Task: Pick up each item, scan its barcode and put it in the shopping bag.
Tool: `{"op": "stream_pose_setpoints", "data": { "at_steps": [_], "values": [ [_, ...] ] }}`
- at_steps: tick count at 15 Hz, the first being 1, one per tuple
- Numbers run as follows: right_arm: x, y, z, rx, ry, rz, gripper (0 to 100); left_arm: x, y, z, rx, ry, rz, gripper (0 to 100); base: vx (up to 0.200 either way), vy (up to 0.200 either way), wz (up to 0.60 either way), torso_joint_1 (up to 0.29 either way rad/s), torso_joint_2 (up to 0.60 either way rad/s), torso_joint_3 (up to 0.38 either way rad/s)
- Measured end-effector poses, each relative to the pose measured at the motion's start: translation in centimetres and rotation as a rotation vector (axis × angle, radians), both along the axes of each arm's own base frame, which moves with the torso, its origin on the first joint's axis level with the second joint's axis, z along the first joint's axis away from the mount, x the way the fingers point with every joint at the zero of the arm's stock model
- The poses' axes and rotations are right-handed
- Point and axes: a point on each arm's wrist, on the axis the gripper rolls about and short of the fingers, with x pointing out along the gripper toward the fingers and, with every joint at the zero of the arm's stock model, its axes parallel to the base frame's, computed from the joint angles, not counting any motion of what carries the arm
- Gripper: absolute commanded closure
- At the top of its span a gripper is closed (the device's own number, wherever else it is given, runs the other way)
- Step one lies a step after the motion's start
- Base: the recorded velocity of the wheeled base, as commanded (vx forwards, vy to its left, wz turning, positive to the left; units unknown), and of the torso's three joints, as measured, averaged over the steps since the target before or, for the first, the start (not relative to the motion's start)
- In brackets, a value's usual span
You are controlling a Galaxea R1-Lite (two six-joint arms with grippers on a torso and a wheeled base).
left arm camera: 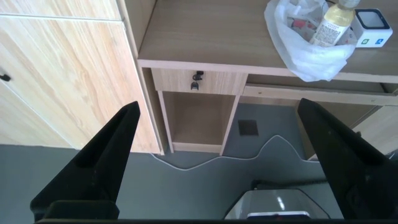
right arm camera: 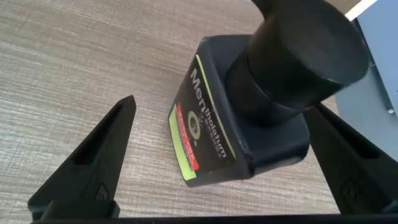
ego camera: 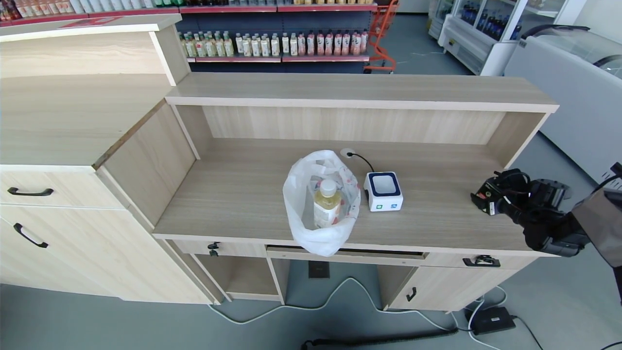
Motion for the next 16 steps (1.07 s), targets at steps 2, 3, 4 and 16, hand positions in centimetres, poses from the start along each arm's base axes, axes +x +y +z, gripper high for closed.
{"op": "stream_pose_setpoints", "data": {
  "at_steps": [2,3,4,16],
  "values": [
    [0.5,0.6,0.0,-0.004,-0.012,0.015,100,0.0,0.0,0.0,0.000,0.000,0.000,0,0.000,0.000,0.00,0.000,0.00,0.000],
    [0.6,0.6,0.0,-0.006,-0.015,0.017,100,0.0,0.0,0.0,0.000,0.000,0.000,0,0.000,0.000,0.00,0.000,0.00,0.000],
    [0.8,0.7,-0.1,-0.007,-0.017,0.019,100,0.0,0.0,0.0,0.000,0.000,0.000,0,0.000,0.000,0.00,0.000,0.00,0.000],
    [-1.6,0.5,3.8,-0.184,-0.117,0.013,100,0.0,0.0,0.0,0.000,0.000,0.000,0,0.000,0.000,0.00,0.000,0.00,0.000]
  ]
}}
